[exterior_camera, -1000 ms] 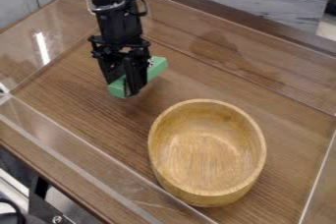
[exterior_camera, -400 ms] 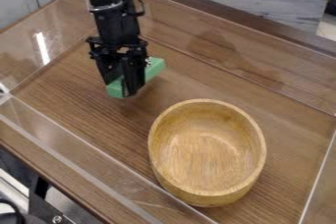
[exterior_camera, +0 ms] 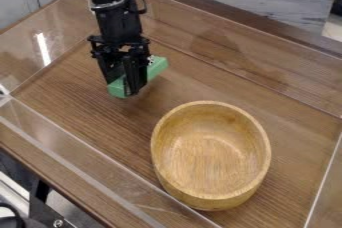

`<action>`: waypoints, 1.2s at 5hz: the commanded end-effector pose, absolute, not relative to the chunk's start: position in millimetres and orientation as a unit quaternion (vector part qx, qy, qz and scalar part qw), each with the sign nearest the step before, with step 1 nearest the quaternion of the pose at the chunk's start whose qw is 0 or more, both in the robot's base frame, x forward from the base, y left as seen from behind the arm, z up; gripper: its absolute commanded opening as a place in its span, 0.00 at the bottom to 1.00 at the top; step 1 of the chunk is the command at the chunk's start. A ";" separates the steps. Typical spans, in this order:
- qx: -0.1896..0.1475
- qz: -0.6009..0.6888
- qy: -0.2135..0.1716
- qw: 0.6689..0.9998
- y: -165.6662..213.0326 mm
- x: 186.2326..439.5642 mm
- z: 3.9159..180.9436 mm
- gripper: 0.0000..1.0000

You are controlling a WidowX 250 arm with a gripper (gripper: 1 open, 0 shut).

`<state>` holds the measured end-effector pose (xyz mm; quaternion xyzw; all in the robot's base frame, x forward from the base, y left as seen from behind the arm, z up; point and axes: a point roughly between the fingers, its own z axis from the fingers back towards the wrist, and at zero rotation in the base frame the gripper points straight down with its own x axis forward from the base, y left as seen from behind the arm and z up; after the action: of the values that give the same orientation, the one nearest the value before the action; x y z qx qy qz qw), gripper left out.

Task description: Remove the green block from inside the brown bowl and put it on the table

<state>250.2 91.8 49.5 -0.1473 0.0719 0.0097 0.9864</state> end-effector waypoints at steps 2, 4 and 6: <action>-0.140 0.016 0.048 0.989 102.3 259.7 63.1 0.00; -0.143 0.019 0.051 0.988 104.3 260.2 63.0 0.00; -0.147 0.021 0.054 0.987 106.2 260.9 62.7 0.00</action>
<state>251.2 97.6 48.3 -0.1582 0.0845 0.0172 0.9836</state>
